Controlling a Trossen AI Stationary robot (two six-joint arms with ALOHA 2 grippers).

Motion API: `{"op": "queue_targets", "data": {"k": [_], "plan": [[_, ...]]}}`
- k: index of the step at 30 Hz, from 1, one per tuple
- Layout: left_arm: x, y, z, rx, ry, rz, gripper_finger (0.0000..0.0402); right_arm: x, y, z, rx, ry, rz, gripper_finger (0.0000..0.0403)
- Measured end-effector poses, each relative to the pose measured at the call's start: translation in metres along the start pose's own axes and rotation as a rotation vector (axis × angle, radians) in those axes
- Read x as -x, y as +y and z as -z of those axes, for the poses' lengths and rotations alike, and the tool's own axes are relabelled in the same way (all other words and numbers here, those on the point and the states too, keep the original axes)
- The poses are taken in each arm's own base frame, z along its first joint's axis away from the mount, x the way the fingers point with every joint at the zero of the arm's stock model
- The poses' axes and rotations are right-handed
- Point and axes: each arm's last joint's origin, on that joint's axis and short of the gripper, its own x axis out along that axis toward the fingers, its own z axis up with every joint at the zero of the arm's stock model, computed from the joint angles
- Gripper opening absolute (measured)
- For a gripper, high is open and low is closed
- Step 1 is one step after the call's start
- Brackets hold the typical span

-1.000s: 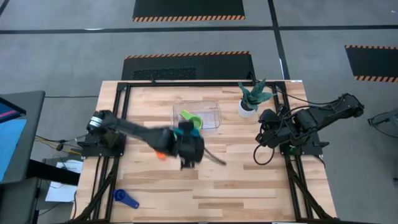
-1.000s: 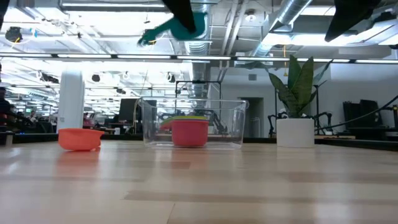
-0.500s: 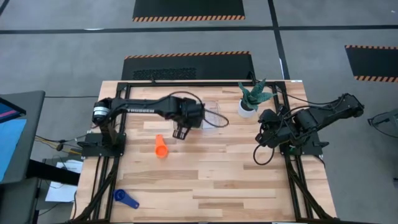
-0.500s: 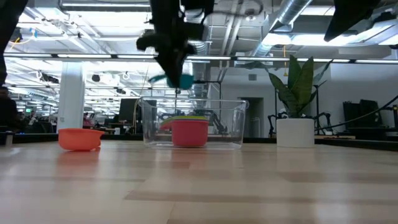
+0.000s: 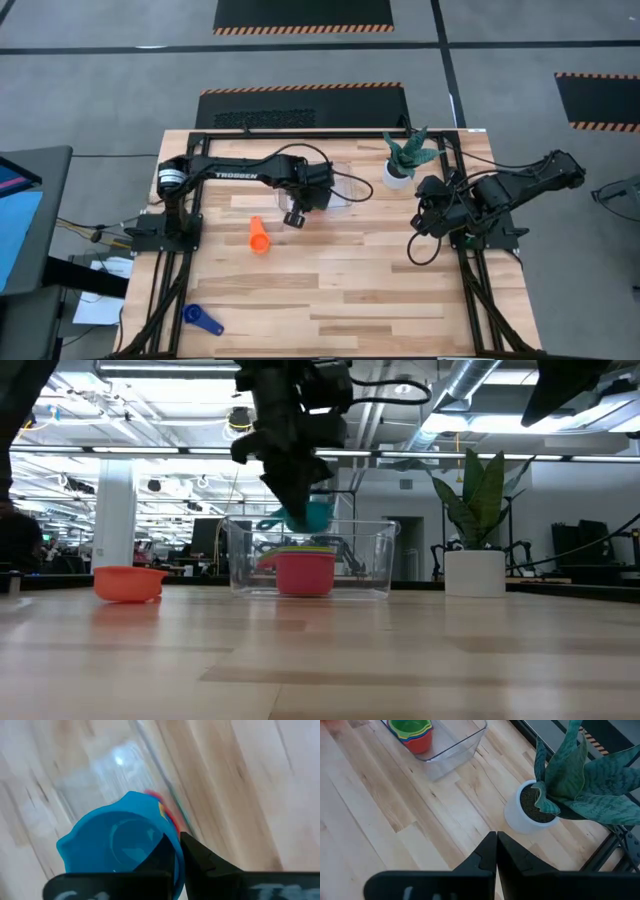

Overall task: Nest measuring cups in basket
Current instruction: Stack the light blue measuring on top of the green measuring cup in the transparent bin

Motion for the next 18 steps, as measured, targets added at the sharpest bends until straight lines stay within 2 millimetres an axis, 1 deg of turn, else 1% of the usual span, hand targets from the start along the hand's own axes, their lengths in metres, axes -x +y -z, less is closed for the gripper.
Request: {"op": "queue_targets", "data": {"k": [2,6,10,12,18], "plan": [[-0.0047,0.0029,-0.0035,0.005,-0.017,-0.03,0.0,-0.0001,0.0,0.0001,0.001,0.001,0.001,0.0033],[-0.0055,0.0033,-0.0034,0.0,0.0,-0.053,0.0,-0.0001,0.0001,0.0002,0.001,0.001,0.0,0.0033],[-0.0063,0.0015,0.0013,0.003,0.032,-0.004,0.0,-0.0001,0.0002,0.0001,-0.002,0.001,-0.001,0.0033],[-0.0098,0.0003,0.0024,-0.009,0.045,0.027,0.0001,0.0,0.0001,0.0001,-0.002,0.001,-0.001,0.0033],[-0.0107,-0.0006,0.0021,-0.049,0.067,0.0,0.0024,-0.0001,0.0001,0.0002,0.0,0.002,0.0,0.0033]]}}
